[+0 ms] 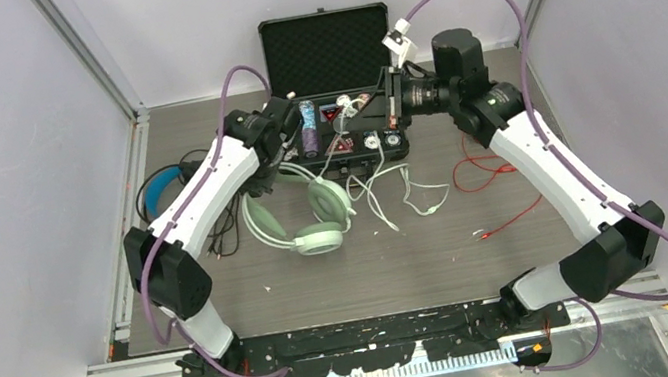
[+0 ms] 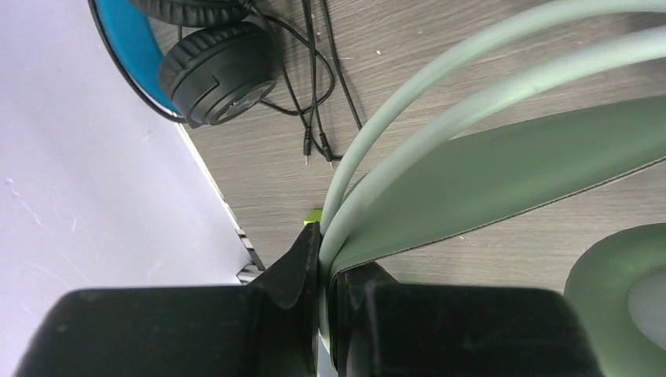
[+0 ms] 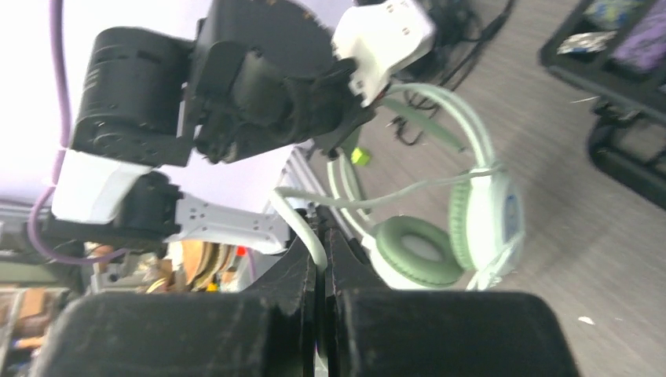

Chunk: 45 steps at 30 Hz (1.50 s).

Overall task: Wrap the headphones
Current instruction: Wrap the headphones cable around the headphones.

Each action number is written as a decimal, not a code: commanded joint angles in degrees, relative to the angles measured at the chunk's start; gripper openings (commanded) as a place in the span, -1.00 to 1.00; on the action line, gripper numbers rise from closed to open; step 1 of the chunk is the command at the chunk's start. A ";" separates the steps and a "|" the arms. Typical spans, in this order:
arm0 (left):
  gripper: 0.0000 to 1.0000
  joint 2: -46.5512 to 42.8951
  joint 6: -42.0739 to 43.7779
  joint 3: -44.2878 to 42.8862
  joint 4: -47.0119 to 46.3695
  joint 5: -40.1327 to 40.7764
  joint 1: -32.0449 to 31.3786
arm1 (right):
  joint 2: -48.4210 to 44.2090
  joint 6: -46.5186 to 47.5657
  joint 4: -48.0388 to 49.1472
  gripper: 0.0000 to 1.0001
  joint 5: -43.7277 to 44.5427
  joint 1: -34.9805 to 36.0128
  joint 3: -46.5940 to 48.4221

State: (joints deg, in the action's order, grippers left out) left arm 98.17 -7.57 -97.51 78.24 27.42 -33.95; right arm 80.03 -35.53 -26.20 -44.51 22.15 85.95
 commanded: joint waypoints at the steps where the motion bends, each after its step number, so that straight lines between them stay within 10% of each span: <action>1: -1.00 0.60 -3.96 -2.45 0.80 2.98 2.55 | -2.45 -11.81 15.95 -0.99 -5.80 3.16 -2.89; 22: -1.00 -9.96 -20.31 1.65 -19.75 -9.12 17.62 | 1.04 -27.81 35.48 -0.99 3.79 23.38 -12.96; 33: -1.00 -16.46 -30.98 5.32 -33.50 -18.94 19.45 | 2.91 -3.75 11.40 -0.98 19.83 27.62 -13.13; 40: -1.00 -20.19 -35.13 7.60 -40.45 -23.03 19.45 | -3.38 3.87 15.90 -0.99 31.99 27.64 -24.15; 45: -1.00 -20.46 -33.30 7.62 -40.72 -23.53 19.44 | -7.24 5.67 12.29 -0.47 35.19 27.68 -23.68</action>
State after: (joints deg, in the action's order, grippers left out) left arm 80.51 -38.52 -89.21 46.06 6.22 -14.90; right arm 78.26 -34.20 -12.95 -14.74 49.50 59.83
